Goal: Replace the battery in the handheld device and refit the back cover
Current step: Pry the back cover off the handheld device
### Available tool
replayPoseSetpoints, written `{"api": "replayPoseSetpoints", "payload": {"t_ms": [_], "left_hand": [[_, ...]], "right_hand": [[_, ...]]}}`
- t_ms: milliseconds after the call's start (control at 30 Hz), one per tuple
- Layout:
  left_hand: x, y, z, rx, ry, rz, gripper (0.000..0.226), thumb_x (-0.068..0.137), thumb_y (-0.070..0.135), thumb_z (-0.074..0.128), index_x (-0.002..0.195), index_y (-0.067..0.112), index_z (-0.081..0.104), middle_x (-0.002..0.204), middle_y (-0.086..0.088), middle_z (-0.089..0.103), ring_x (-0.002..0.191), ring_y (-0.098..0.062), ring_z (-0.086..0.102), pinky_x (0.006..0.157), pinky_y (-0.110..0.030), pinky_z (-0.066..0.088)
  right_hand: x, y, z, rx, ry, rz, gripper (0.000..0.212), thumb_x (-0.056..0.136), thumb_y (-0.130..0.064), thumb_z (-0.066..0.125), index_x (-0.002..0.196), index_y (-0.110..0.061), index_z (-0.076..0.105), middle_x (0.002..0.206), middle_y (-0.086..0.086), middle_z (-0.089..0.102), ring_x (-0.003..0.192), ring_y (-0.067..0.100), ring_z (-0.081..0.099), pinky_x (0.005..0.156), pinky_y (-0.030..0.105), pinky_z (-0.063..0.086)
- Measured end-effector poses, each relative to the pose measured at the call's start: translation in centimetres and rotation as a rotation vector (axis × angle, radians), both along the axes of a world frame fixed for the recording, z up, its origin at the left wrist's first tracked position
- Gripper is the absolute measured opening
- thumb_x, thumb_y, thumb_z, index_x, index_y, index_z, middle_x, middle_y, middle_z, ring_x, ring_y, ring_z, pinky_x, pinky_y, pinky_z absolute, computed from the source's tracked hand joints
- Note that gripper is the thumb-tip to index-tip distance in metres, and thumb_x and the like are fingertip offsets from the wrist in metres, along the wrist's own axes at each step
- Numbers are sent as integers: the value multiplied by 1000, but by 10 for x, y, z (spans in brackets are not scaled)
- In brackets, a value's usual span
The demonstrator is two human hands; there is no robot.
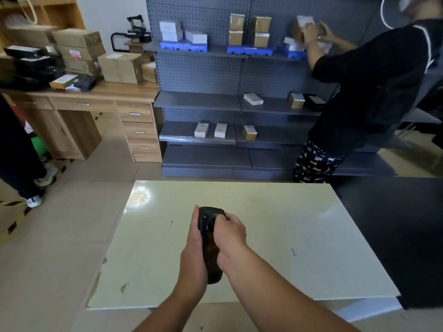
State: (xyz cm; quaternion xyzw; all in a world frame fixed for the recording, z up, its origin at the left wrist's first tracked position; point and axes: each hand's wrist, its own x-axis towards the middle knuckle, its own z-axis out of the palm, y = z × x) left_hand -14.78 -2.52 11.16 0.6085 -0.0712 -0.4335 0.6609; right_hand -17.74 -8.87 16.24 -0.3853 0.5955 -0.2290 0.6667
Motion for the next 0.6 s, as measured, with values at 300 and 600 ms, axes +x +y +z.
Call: {"api": "replayPoseSetpoints", "payload": {"t_ms": [300,600], "left_hand": [[4,5,-4,-177,85,18,42,100,66,23,115,74,61,118,21,77,108,-3,73,95,-36,52],[22,-2,7,-323,123,95,58,107,59,16,102,66,73,117,13,80,113,-9,72,95,-32,51]], "right_hand": [[0,-10,3,89,-12,100,37,87,-3,44,113,-12,70,109,18,72,99,38,69,88,49,59],[-12,18,-9,-843,417,538,35,89,-30,58,124,-36,56,122,-14,48,115,10,47,107,32,37]]}}
